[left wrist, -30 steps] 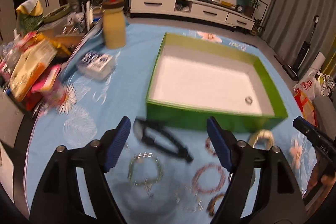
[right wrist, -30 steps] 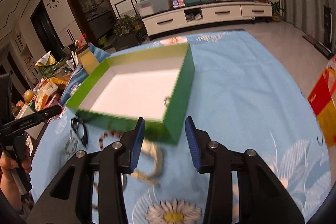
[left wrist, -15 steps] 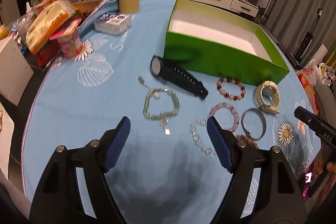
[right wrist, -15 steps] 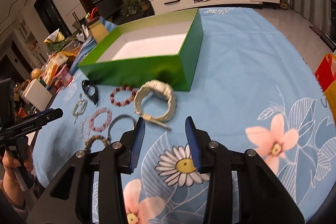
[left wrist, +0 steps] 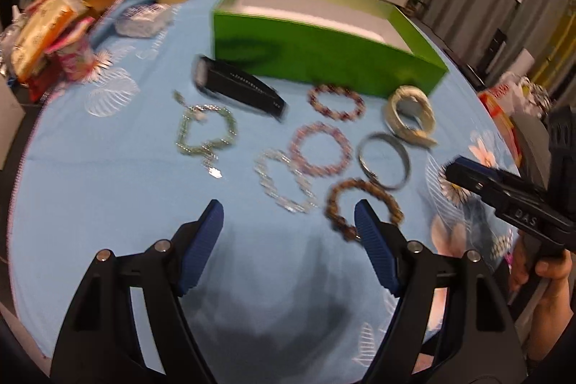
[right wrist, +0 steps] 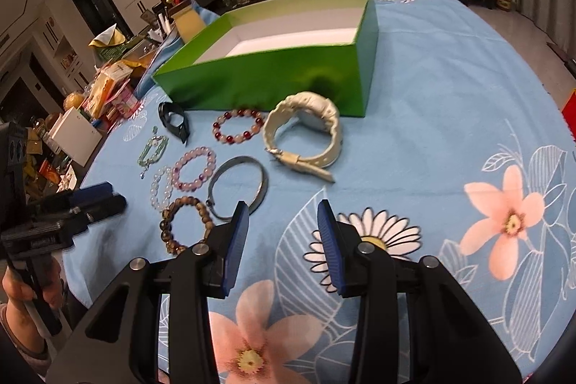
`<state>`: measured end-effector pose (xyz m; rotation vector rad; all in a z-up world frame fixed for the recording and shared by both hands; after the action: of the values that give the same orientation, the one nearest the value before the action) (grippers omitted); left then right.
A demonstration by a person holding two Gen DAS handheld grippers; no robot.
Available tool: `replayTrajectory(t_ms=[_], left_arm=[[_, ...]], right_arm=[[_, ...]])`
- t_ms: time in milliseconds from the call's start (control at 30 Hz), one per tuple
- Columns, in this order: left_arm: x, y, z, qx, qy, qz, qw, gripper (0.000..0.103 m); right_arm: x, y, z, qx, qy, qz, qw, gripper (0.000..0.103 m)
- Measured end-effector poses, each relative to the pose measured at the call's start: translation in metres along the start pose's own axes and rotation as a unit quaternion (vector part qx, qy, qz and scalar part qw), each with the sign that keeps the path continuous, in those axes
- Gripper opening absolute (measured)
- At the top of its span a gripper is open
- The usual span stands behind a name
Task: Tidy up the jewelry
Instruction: 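Grasp the brown wooden bead bracelet with the left gripper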
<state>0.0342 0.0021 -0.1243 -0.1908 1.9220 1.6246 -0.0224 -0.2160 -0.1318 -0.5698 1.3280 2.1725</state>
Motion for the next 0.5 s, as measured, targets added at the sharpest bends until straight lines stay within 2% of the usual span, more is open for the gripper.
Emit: replayTrajectory(t_ms=[67,133,200,300,367,433,500], left_arm=[[0.005,-0.006,-0.010,0.002,-0.006,0.014,0.9999,0.074],[0.008,-0.011,-0.016,-0.001,-0.008,0.022,0.9997,0.062],[0.010,-0.018,-0.020,-0.001,-0.006,0.032,0.9995,0.053],[0.012,-0.026,-0.026,-0.006,-0.007,0.042,0.9991,0.049],[0.011,-0.026,-0.030,-0.009,-0.011,0.038,0.9992,0.046],[0.011,-0.027,-0.032,-0.005,-0.009,0.038,0.9992,0.036],[0.009,-0.030,-0.036,-0.009,-0.012,0.032,0.9994,0.031]], right_arm=[[0.001,-0.003,0.004,0.003,0.008,0.002,1.000,0.040],[0.002,-0.006,0.006,0.005,0.014,0.003,1.000,0.040],[0.003,-0.008,0.008,0.004,0.017,0.005,1.000,0.040],[0.002,-0.010,0.009,0.002,0.017,0.004,1.000,0.040],[0.002,-0.011,0.010,0.003,0.020,0.004,1.000,0.040],[0.002,-0.012,0.010,0.003,0.021,0.004,1.000,0.040],[0.001,-0.013,0.010,0.002,0.020,0.004,1.000,0.040]])
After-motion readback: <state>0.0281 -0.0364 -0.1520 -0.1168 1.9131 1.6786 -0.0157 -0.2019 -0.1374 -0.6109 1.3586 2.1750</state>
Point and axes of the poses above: each gripper's, at about its wrist camera, not at the fingertips, and y roughly against the way its jaws point, z to its left, x to its underside, the point moved 3 cm from there along -y, roughly the way its jaws point, and after that the axes turned 9 degrees about -x, right-handed, at the moved point
